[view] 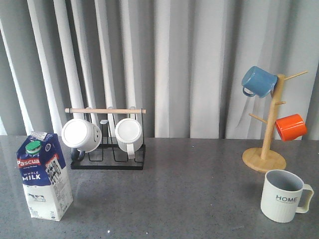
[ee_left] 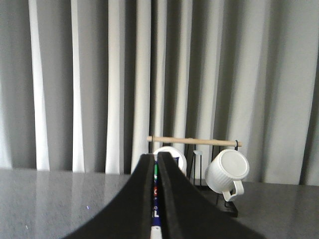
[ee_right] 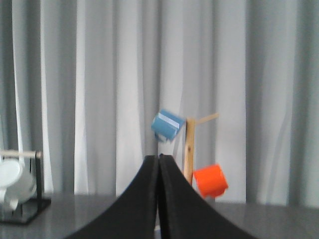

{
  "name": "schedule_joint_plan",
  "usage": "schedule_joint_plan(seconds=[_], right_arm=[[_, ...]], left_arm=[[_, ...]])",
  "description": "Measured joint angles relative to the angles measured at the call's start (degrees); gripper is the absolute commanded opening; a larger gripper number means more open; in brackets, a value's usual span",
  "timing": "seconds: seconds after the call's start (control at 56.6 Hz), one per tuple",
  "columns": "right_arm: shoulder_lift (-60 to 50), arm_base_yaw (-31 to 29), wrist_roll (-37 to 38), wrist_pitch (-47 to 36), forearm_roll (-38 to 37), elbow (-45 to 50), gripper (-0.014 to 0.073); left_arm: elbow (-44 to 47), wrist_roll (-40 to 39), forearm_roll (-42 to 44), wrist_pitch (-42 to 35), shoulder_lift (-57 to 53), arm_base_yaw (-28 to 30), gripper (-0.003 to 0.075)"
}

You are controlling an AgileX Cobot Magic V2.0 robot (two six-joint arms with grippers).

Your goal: Place milk next to cup

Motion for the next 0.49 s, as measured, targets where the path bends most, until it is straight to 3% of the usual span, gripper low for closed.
schedule_joint_plan(seconds=[0.177,0.389,0.495], right_arm=[[13.2,0.0,0.1,15.5,2.5,-11.8,-0.0008],[18.1,0.0,0.1,17.5,1.8,-13.2,0.0],[20.3,0.0,0.1,16.8,1.1,-13.2,0.0045]], left_arm=[[-11.1,-5.5,0.0,9.4,8.5,0.0,-0.0006],[-13.5,-5.4,0.1,7.7,11.3,-0.2,-0.0004],[-13.5,-3.6,0.2,4.6,14.9,-2.2,0.0019]])
